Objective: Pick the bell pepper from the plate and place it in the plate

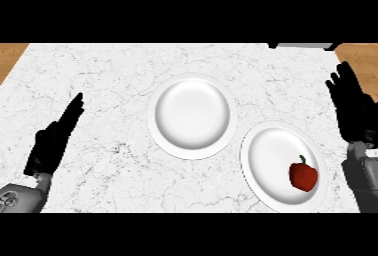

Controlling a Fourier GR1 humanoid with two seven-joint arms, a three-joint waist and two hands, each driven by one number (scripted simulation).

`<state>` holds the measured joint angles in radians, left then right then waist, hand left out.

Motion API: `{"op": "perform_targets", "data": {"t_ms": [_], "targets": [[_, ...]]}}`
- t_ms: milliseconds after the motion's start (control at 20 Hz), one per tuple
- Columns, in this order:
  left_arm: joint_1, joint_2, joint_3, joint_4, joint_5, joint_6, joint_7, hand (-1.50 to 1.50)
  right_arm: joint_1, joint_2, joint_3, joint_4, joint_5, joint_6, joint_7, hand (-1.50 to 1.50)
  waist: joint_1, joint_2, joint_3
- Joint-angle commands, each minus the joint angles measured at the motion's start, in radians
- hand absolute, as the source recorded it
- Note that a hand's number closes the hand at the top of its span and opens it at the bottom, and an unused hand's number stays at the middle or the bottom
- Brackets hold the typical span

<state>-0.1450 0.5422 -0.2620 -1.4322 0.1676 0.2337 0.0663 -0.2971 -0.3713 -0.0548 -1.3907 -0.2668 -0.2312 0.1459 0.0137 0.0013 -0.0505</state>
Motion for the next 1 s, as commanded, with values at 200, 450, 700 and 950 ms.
{"op": "perform_targets", "data": {"t_ms": [200, 450, 700, 950], "targets": [[-0.043, -0.073, 0.094, 0.053, 0.083, 0.024, 0.016, 0.00, 0.113, -0.145, -0.066, -0.011, -0.163, 0.422, -0.190, 1.50, -0.032, 0.001, 0.052], [0.029, -0.100, 0.097, 0.010, 0.146, 0.002, 0.022, 0.00, 0.262, -0.128, -0.171, 0.059, 0.050, 0.138, -0.470, -1.50, -0.052, -0.002, 0.057], [-0.012, -0.084, 0.103, -0.018, 0.143, -0.028, 0.072, 0.00, 0.405, -0.138, -0.102, 0.231, 0.114, 0.391, -0.830, -1.50, -0.014, -0.001, 0.053], [-0.056, -0.120, 0.104, 0.011, 0.123, -0.013, 0.104, 0.00, 0.415, -0.228, -0.069, 0.314, 0.277, 0.363, -0.905, -1.50, -0.013, -0.001, 0.052]]}}
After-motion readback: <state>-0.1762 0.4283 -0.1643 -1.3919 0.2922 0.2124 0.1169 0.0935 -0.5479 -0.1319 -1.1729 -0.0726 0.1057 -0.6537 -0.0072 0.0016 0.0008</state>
